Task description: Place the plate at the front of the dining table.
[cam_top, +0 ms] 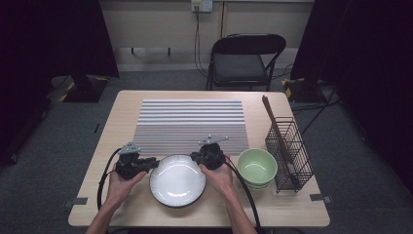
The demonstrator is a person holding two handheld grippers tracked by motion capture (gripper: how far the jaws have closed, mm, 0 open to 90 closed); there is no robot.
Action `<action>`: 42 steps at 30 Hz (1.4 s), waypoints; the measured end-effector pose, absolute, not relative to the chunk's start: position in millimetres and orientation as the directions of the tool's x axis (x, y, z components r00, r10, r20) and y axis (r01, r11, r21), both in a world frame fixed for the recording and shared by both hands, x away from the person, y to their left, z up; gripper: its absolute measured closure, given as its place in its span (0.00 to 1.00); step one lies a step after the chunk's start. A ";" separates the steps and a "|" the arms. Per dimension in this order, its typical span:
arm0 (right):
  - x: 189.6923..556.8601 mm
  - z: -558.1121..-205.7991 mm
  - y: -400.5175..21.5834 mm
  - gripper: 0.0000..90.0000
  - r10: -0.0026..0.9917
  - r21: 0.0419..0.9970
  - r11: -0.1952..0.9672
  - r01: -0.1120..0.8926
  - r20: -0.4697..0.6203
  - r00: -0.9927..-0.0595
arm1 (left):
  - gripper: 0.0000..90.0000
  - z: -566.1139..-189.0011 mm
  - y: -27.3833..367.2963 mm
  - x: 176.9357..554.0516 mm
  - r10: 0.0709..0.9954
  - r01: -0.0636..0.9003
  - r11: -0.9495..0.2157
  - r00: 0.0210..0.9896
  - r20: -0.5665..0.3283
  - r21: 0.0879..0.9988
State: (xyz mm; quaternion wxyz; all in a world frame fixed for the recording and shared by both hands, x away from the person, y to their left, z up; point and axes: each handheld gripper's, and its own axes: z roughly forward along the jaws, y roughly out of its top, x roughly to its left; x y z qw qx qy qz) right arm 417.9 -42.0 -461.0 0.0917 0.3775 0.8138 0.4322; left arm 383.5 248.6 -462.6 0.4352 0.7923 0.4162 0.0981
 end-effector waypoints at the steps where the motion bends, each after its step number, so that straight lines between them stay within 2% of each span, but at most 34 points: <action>1: 417.9 -460.8 -42.4 0.95 0.694 0.773 0.342 0.535 0.176 -0.698 | 0.85 -463.2 247.7 383.9 0.737 0.572 -0.283 0.643 -0.207 0.770; 6: 417.9 -461.6 -44.0 0.96 0.696 0.775 0.320 0.545 0.198 -0.690 | 0.91 -464.5 244.2 384.9 0.727 0.578 -0.295 0.652 -0.213 0.761; 12: 417.8 -460.7 -45.1 0.97 0.693 0.772 0.321 0.549 0.204 -0.692 | 0.93 -462.7 245.5 386.2 0.724 0.578 -0.298 0.656 -0.215 0.759; 16: 418.2 -460.7 -45.6 0.97 0.691 0.769 0.319 0.555 0.212 -0.691 | 0.96 -462.8 249.6 388.6 0.713 0.600 -0.262 0.648 -0.267 0.756; 17: 418.1 -460.7 -45.4 0.97 0.692 0.769 0.318 0.555 0.212 -0.690 | 0.96 -461.0 246.6 386.7 0.718 0.580 -0.296 0.659 -0.224 0.759; 22: 418.9 -462.1 -47.5 0.97 0.694 0.764 0.291 0.576 0.245 -0.676 | 0.96 -456.9 242.1 387.4 0.727 0.574 -0.333 0.662 -0.184 0.748; 32: 417.4 -462.8 -48.7 0.97 0.698 0.757 0.280 0.590 0.261 -0.667 | 0.97 -463.3 248.3 390.0 0.718 0.598 -0.247 0.641 -0.270 0.762; 42: 414.1 -463.8 -50.1 0.97 0.701 0.754 0.274 0.597 0.269 -0.661 | 0.97 -463.8 248.9 390.7 0.719 0.607 -0.225 0.631 -0.291 0.762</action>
